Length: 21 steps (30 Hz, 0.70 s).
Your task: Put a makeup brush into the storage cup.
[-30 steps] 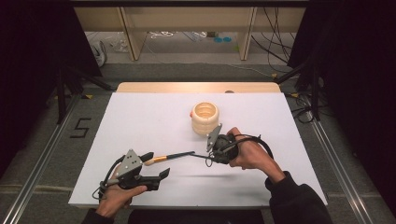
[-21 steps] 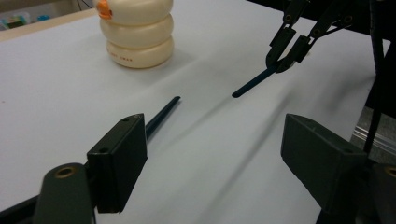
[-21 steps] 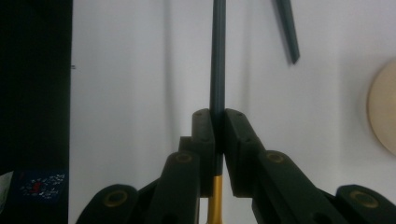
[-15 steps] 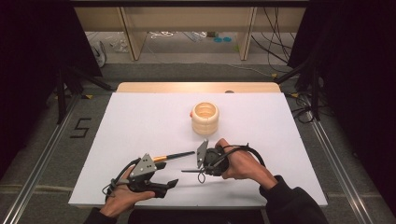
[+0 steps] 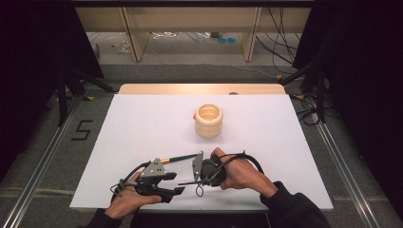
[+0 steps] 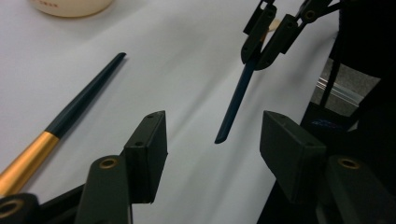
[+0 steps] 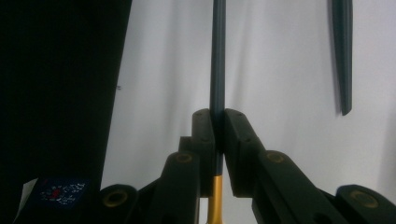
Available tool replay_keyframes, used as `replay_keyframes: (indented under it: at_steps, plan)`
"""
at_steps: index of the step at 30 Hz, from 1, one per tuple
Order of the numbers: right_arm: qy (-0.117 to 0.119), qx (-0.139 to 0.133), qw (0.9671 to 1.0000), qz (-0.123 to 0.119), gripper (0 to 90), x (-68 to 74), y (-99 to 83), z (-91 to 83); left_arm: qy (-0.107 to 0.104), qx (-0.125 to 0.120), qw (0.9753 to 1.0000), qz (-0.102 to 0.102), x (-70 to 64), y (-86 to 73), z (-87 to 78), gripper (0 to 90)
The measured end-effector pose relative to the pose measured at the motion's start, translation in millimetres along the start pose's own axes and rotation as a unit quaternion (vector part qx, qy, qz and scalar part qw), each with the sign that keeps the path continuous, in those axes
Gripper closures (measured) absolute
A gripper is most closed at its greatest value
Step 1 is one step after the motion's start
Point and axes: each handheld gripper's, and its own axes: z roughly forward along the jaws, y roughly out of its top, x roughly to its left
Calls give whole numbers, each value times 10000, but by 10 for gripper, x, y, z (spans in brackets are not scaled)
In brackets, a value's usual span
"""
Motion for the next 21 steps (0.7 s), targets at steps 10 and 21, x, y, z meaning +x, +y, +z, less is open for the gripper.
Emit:
replay_keyframes:
  at_steps: [10, 21]
  plan:
    - [36, 134, 9999, 8, 832, 56, 45, -3, -147, 305, 9994, 26, -24, 49, 90, 506]
    - [69, 125, 9999, -94, 831, 80, 81, 32, -488, 454, 9977, -139, -3, 81, 137, 565]
